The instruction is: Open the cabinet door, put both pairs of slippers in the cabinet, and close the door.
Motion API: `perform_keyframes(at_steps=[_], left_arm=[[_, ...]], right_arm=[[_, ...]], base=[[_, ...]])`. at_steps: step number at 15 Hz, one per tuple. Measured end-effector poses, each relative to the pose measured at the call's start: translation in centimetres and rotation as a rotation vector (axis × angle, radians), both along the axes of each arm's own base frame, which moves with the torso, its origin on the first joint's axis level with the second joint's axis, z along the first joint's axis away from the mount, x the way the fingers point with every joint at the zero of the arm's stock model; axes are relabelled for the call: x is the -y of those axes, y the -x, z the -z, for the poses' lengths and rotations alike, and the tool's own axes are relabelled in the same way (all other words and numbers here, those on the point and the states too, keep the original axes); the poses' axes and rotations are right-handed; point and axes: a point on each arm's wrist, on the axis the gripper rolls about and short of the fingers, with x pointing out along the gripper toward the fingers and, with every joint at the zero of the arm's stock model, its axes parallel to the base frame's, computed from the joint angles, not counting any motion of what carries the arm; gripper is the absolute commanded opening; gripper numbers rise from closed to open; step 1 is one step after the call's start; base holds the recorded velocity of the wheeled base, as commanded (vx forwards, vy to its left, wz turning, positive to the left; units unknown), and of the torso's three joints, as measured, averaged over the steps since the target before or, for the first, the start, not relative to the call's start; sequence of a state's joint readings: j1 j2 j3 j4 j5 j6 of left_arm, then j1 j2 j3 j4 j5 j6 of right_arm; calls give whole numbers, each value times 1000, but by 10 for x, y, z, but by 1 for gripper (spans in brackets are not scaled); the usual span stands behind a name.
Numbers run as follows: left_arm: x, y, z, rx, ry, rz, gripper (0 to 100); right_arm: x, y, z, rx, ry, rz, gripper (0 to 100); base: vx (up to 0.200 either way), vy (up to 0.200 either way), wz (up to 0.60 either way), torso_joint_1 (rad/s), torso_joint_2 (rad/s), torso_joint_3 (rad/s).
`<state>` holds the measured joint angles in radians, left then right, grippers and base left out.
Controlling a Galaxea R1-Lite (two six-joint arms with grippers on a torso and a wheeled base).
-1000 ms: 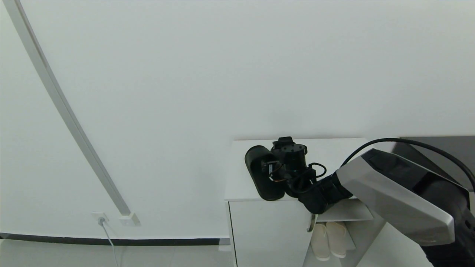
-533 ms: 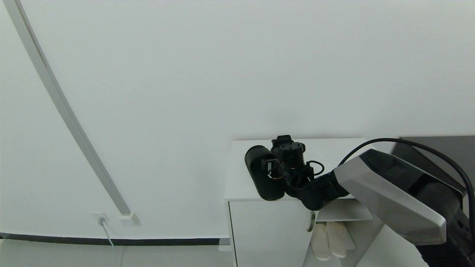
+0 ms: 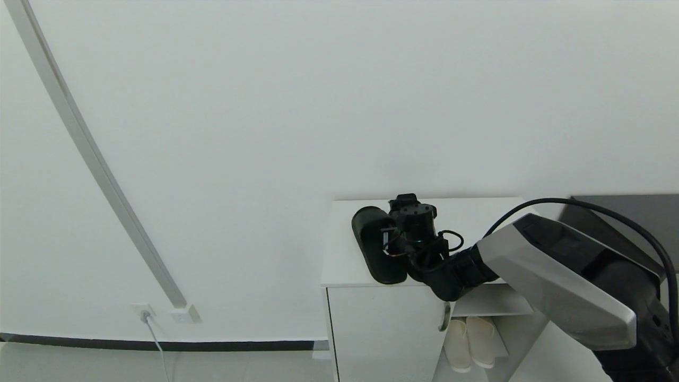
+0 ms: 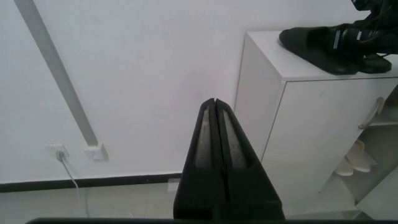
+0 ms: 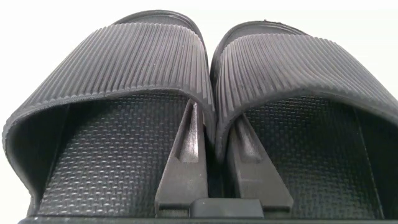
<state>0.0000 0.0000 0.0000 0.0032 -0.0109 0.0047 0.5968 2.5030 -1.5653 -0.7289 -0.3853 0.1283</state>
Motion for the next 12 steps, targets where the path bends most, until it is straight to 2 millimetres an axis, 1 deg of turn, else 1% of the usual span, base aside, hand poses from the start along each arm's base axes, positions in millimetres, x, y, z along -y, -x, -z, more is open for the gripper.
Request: perform_keyframes(at_steps=[3, 5, 8, 12], left_arm=[[0, 0, 0, 0, 0, 0, 0], [0, 0, 0, 0, 0, 0, 0], [0, 0, 0, 0, -1, 0, 0], [0, 0, 0, 0, -1, 0, 0]], right_arm=[[5, 10, -11, -6, -3, -21, 0], [15, 29, -30, -24, -7, -80, 0], [42, 75, -61, -65, -10, -184, 0], [85, 147, -86, -118, -20, -333, 0]], base=[[0, 0, 0, 0, 0, 0], [0, 0, 0, 0, 0, 0], [0, 0, 0, 0, 0, 0], [0, 0, 0, 0, 0, 0]])
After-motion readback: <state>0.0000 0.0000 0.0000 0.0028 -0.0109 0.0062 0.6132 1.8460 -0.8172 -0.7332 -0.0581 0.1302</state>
